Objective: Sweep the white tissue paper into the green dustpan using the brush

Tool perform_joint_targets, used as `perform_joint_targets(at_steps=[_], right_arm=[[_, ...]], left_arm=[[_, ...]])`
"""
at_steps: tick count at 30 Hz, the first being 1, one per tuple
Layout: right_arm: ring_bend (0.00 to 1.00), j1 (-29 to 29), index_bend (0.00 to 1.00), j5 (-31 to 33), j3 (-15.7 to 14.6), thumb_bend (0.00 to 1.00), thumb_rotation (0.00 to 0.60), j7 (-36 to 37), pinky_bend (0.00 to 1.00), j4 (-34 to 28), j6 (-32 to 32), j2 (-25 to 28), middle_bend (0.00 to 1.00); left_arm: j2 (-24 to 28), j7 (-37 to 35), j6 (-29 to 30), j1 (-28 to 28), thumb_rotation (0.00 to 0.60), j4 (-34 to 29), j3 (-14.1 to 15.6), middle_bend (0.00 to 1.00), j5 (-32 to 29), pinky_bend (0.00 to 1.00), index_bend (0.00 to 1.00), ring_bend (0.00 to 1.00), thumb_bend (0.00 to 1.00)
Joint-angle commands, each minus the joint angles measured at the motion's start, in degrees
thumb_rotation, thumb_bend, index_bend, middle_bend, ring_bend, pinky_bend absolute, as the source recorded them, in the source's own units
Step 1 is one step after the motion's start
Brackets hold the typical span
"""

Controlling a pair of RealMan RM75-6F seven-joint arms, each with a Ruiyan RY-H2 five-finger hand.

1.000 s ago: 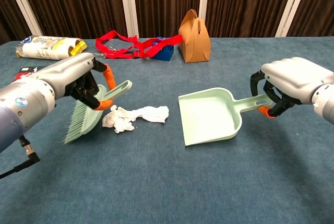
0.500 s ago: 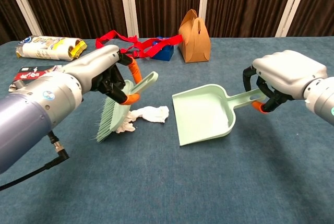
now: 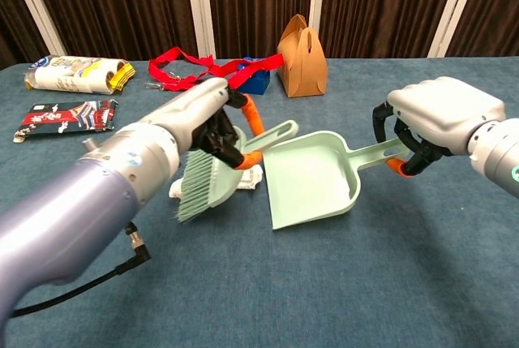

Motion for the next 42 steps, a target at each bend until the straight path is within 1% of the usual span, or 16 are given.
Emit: perform_joint_targets(at_steps=[1,4,8,12,14,19,22,26,29,37,42], right_arm=[[0.78,0.55,0.61,0.75,0.59,0.48,0.600,0.04,0.80,0.76,-0.86,0.27,0.80],[0.78,0.59,0.61,0.62,0.44,0.48,0.600,0.02,0.80,0.73,-0.74,0.59,0.80],[0.78,0.39,0.61,0.90,0.32,0.48,0.600,0.04,0.80,0.49,-0.37,0.83,0.80],[0.78,0.29,0.61,0.98,-0.11,0.48,0.600,-0.08,0.80,0.45,-0.29,0.74,0.80],[0.78,0.06,0.61,0.86,-0.41,0.48,0.600,-0.11,0.80,0.09,0.06,0.80,0.80],[0.78,0.04,0.61,1.00,-0.70,0.48,0.600,-0.30,0.80,0.20,0.12,0.48,0.80],[0.78,0.19,0.61,1.17,-0.62,0.48,0.600,-0.55,0.80,0.19,0.11,0.25,0.80],[0.78,0.43,0.62,1.50,-0.60,0.48,0.600,-1.19,0.80,0.03,0.08,-0.12,0.80],[0.78,0.48,0.62,1.71,-0.76,0.48,0.600,-1.39,0.80,0.04,0.10,-0.64,0.80],[0.78,0.41,0.62,1.94,-1.68,0.48,0.600,-2.00,0.80,0.70,-0.15,-1.42,0.80],[0.78,0.27,0.63,2.15,-1.77,0.48,0.600,-1.35,0.80,1.44,-0.36,-1.77,0.80]], left_arm=[[-2.65,-4.39,-1.20,-1.42,0.600,2.24,-1.57,1.00,2.58,1.00,0.78,1.00,0.64],[-3.39,-5.68,-1.40,-2.04,0.600,1.21,-2.63,1.00,3.38,1.00,0.78,1.00,0.64],[-1.48,-5.17,-0.84,-1.76,0.600,-3.79,-2.66,1.00,4.83,1.00,0.78,1.00,0.64],[2.25,-4.63,-0.12,-0.59,0.600,-9.18,-2.91,1.00,5.46,1.00,0.79,1.00,0.64],[4.95,-3.83,0.02,0.13,0.600,-11.60,-2.87,1.00,5.45,1.00,0.79,1.00,0.64],[10.86,-3.73,-0.25,1.92,0.600,-15.30,-2.69,1.00,5.09,1.00,0.79,1.00,0.64],[15.53,-4.18,-0.50,3.76,0.600,-17.34,-1.88,1.00,4.39,1.00,0.79,1.00,0.64],[20.13,-4.42,-1.48,5.31,0.600,-18.24,-0.02,1.00,3.57,1.00,0.79,1.00,0.65],[22.33,-5.02,-2.41,6.05,0.600,-17.87,1.44,1.00,3.06,1.00,0.79,1.00,0.65],[23.39,-5.14,-3.86,6.05,0.600,-16.65,3.56,1.00,1.39,1.00,0.79,1.00,0.65],[21.83,-4.89,-4.12,5.26,0.600,-15.28,4.40,1.00,1.31,1.00,0.79,1.00,0.65]])
